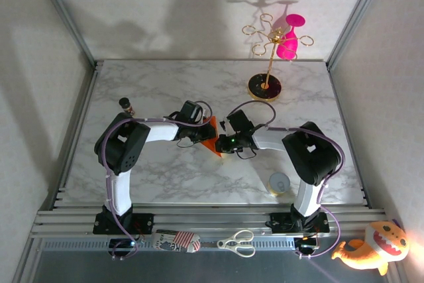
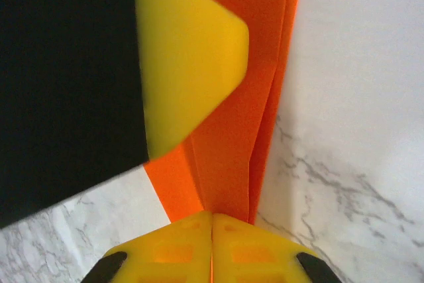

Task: Fold a paper plane with a square sheet of paper (pick it up from the middle)
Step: Fourth fold the wing at the center of the table.

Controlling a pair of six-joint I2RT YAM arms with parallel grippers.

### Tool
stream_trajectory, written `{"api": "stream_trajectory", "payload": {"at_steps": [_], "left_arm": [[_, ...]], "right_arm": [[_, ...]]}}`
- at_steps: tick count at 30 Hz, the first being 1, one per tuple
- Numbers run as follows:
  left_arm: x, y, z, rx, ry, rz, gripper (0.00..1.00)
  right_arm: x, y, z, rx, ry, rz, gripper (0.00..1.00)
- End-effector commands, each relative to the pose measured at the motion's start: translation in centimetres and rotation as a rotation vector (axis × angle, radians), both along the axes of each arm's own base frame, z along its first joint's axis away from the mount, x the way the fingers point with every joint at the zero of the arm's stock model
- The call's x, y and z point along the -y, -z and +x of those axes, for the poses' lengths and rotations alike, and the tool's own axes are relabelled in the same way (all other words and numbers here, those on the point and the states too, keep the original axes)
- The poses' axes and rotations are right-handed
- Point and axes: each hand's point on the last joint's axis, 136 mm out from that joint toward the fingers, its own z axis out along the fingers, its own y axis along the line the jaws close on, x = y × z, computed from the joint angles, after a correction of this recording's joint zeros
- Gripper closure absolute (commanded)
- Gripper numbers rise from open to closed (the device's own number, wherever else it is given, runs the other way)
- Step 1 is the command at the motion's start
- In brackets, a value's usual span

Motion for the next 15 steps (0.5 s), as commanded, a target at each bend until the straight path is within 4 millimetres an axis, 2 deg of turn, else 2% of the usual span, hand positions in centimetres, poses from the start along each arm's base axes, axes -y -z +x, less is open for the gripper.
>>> {"api": "stream_trajectory", "payload": {"at_steps": [1, 7, 9, 11, 15], "left_arm": [[-3.2, 5.1, -1.3, -0.104, -0.070, 0.185, 0.87], [-3.1, 4.9, -1.3, -0.107, -0.069, 0.174, 0.87], [-2.9, 4.8, -1.2, -0.105, -0.067, 0.167, 0.87], [-2.8, 4.7, -1.3, -0.107, -0.064, 0.160, 0.87], [-2.5, 4.2, -1.1, -0.106, -0.073, 0.140, 0.87]], "right_arm": [[3.0, 2.6, -5.0, -0.164, -0.033, -0.096, 0.91], [3.7, 1.8, -7.4, -0.198, -0.073, -0.071, 0.91], [3.9, 1.6, -7.4, -0.184, -0.080, -0.077, 0.91], [3.6, 0.2, -6.0, -0.119, -0.061, -0.062, 0.91], [1.8, -3.9, -2.6, 0.022, -0.001, 0.027, 0.90]]}}
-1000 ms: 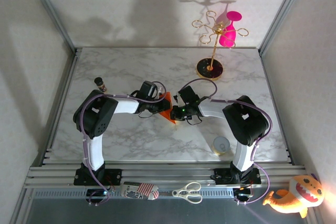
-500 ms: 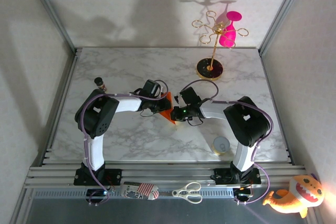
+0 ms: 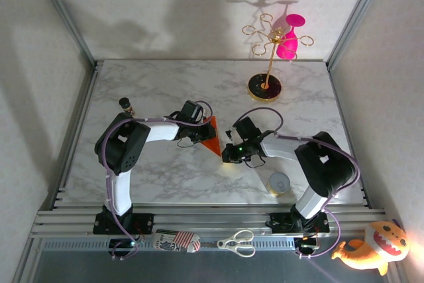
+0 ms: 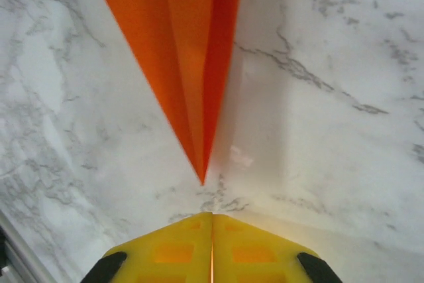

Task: Fold a paper plane with a square sheet of paper (pick it up from the middle)
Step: Fourth fold the wing at the center of the table.

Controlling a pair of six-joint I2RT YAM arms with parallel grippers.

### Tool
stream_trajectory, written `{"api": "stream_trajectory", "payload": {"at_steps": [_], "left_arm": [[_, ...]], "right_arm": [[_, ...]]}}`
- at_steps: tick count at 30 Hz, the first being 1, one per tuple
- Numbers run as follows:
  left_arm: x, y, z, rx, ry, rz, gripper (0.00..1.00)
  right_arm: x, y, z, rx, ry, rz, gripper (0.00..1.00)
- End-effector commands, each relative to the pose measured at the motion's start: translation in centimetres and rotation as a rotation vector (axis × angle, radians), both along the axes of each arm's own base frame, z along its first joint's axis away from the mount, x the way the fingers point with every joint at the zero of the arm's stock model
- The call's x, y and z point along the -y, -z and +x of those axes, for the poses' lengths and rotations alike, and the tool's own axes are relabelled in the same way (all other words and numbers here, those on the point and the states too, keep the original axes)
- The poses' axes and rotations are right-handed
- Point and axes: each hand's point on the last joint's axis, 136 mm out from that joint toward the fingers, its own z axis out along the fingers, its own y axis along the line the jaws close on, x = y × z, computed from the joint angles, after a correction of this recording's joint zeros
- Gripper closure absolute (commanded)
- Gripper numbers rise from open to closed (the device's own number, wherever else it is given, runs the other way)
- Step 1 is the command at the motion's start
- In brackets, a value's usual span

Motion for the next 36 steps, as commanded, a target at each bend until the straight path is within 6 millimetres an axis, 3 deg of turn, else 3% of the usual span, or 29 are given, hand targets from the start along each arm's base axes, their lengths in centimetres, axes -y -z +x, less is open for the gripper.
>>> {"api": "stream_trajectory", "payload": {"at_steps": [1, 5, 12, 17, 23, 28, 36], "left_arm": [[-2.4, 4.0, -1.1, -0.096, -0.064, 0.124, 0.87], [-2.2, 3.8, -1.1, -0.103, -0.083, 0.103, 0.87], [-1.9, 3.4, -1.0, -0.111, -0.107, 0.078, 0.87], [-0.8, 1.1, -0.1, -0.069, -0.079, 0.017, 0.85], [0.3, -2.4, 1.9, 0.063, 0.028, -0.014, 0.78], [-0.5, -2.7, 2.7, 0.118, 0.085, 0.015, 0.77], [-1.1, -2.8, 2.7, 0.161, 0.143, 0.023, 0.78]], "right_arm": [[-1.2, -3.4, 2.3, 0.098, 0.044, 0.065, 0.90], [-2.7, -3.2, 3.8, 0.100, 0.067, 0.086, 0.91], [-3.7, -0.5, 5.0, 0.058, 0.101, 0.058, 0.94], [-2.1, 2.1, 3.8, 0.012, 0.094, -0.040, 0.94], [1.2, 5.1, 0.8, -0.074, 0.056, -0.161, 0.94], [2.7, 5.9, -0.5, -0.114, 0.038, -0.196, 0.94], [2.7, 6.2, -0.5, -0.127, 0.036, -0.198, 0.94]]}}
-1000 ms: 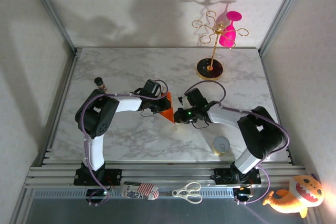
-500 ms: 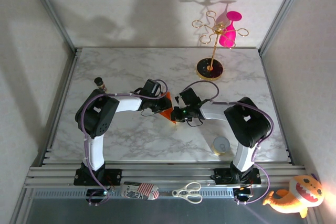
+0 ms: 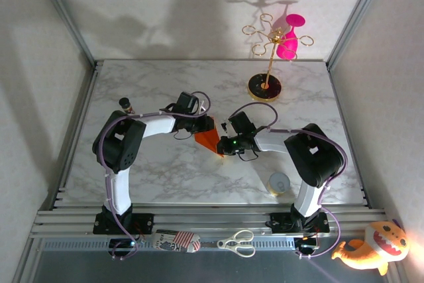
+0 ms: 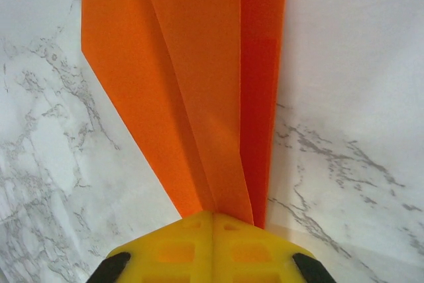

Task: Fold a paper plane with a square sheet of paper (pick it up from the middle)
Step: Fourth fold the wing at the center of the table.

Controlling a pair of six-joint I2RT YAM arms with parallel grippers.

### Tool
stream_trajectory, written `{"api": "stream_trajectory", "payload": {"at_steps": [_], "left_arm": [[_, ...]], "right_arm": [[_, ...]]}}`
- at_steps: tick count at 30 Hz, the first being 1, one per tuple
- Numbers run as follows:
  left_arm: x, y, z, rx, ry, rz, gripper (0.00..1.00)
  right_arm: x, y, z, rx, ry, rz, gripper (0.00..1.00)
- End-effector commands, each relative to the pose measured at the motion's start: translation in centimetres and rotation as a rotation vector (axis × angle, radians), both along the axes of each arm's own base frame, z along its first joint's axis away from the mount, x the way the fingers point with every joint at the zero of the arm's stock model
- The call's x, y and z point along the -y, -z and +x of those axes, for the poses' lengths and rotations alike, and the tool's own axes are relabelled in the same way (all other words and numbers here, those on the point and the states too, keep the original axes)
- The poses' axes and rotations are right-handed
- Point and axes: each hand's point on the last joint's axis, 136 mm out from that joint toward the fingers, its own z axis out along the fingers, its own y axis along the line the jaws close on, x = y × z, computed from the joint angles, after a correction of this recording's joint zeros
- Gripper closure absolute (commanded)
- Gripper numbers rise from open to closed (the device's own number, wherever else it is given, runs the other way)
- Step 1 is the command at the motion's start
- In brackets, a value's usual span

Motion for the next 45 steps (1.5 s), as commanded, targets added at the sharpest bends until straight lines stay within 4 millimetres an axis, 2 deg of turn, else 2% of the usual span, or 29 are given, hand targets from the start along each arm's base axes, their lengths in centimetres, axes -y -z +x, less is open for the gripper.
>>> {"api": "stream_trajectory", "payload": {"at_steps": [1, 10, 14, 22, 31, 40, 42, 45], "left_arm": [[-0.1, -0.3, 0.0, 0.035, 0.056, 0.012, 0.78], [-0.6, 1.2, 1.5, 0.034, -0.010, 0.014, 0.79], [-1.1, 2.2, 1.4, 0.022, -0.027, 0.031, 0.79], [-3.5, 3.4, 2.0, 0.038, -0.061, 0.111, 0.79], [-6.6, 3.6, 4.8, 0.083, -0.108, 0.144, 0.77], [-10.5, 3.1, 8.5, 0.113, -0.210, 0.121, 0.76], [-11.1, 2.4, 9.4, 0.125, -0.228, 0.115, 0.76], [-11.2, 0.1, 10.0, 0.159, -0.240, 0.094, 0.76]], "right_arm": [[4.6, 4.9, -4.3, -0.184, 0.011, -0.208, 0.94], [4.9, 5.4, -4.7, -0.200, 0.011, -0.226, 0.93], [5.1, 5.5, -4.8, -0.203, 0.012, -0.235, 0.94], [5.7, 5.9, -5.4, -0.218, 0.013, -0.254, 0.94], [6.7, 6.5, -6.2, -0.238, 0.015, -0.287, 0.94], [6.6, 6.4, -6.1, -0.236, 0.022, -0.282, 0.93], [6.6, 6.3, -6.0, -0.232, 0.025, -0.281, 0.94], [6.4, 6.2, -5.8, -0.228, 0.027, -0.276, 0.94]]}}
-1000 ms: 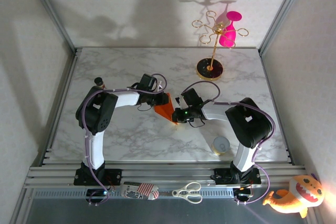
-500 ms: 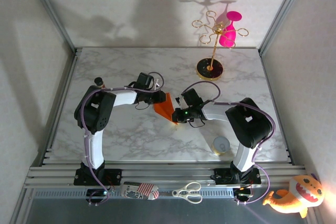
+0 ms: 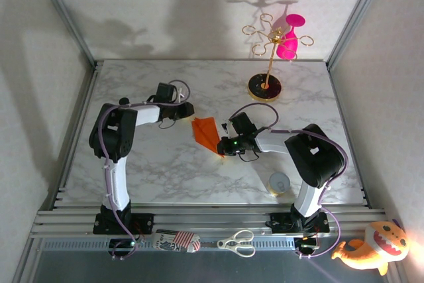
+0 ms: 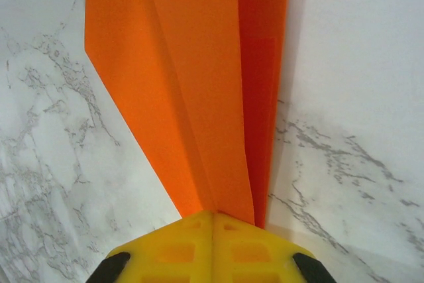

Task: Fold a paper plane with a square sheet of paper (pick it up from the middle)
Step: Fourth fold the wing at the center of the table.

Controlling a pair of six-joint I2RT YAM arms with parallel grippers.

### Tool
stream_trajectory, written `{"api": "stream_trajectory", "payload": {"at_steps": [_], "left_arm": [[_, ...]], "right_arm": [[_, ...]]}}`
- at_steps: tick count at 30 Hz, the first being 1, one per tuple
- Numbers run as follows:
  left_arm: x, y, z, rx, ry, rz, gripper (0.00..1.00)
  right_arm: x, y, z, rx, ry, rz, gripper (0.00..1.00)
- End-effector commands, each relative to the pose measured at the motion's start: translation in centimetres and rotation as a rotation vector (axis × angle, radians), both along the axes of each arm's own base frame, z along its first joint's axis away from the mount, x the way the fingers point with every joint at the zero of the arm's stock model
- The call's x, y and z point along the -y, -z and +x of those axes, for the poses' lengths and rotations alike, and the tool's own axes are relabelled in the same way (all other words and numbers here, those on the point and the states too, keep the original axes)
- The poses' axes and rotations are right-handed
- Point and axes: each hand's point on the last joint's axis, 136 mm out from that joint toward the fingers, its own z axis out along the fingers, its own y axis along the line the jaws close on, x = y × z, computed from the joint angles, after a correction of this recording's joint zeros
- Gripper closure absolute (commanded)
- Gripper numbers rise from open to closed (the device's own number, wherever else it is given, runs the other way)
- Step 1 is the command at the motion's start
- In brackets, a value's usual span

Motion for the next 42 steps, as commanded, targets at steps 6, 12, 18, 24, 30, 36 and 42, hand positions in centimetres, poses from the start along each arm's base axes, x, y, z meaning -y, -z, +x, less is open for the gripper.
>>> {"api": "stream_trajectory", "payload": {"at_steps": [6, 12, 18, 24, 30, 36, 42], "left_arm": [[0.4, -6.5, -1.5, 0.098, -0.051, -0.063, 0.75], [4.4, -5.4, -6.6, 0.016, 0.000, -0.107, 0.76], [6.9, -2.5, -7.5, -0.059, 0.036, -0.076, 0.81], [6.9, -1.0, -6.2, -0.062, 0.024, -0.036, 0.84], [5.8, 1.1, -6.4, -0.099, -0.009, 0.031, 0.86], [4.7, 2.9, -7.2, -0.143, -0.030, 0.091, 0.89], [4.5, 3.7, -7.7, -0.169, -0.030, 0.101, 0.89]], "right_arm": [[5.8, 5.8, -5.2, -0.227, 0.036, -0.271, 0.94], [5.8, 6.0, -5.2, -0.232, 0.035, -0.271, 0.94], [5.7, 5.9, -5.2, -0.232, 0.036, -0.267, 0.94], [5.6, 5.7, -5.1, -0.235, 0.035, -0.259, 0.94], [4.4, 4.1, -4.1, -0.209, 0.029, -0.190, 0.94], [-1.1, -4.0, 1.0, -0.011, -0.015, 0.070, 0.92], [-3.3, -5.9, 4.5, 0.065, 0.006, 0.116, 0.93]]}}
